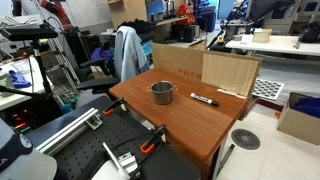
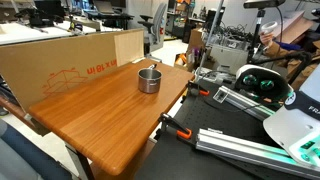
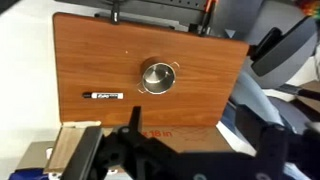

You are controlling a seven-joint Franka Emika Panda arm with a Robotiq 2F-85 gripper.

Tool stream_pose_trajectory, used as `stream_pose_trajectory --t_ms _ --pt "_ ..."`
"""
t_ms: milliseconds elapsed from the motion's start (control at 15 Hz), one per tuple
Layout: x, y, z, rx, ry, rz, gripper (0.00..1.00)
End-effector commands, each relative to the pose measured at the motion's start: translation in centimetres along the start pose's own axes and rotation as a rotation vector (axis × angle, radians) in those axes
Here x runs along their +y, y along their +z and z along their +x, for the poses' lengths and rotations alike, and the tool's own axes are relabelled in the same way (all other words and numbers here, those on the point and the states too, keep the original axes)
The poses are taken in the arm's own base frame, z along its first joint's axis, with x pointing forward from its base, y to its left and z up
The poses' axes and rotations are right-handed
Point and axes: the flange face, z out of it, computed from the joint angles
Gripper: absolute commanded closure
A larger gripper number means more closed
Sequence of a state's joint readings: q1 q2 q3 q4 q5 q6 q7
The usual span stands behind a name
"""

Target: Place the marker in the silver pot

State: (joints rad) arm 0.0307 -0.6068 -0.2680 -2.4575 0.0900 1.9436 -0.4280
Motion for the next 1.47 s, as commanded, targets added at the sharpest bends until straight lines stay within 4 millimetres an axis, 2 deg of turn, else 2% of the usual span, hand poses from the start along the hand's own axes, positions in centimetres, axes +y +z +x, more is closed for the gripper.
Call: stream_pose_trajectory --t_ms 0,867,1133,1400 --pt "0.0 -0.1 0.0 0.0 0.0 0.0 0.0" --pt "-0.1 -0.5 0.2 0.023 0.009 -0.006 0.0" --pt "0.7 -0.6 0.5 0.08 0.179 -0.023 0.0" --pt "3.7 0.8 0.5 0.124 0.397 -0.059 0.0"
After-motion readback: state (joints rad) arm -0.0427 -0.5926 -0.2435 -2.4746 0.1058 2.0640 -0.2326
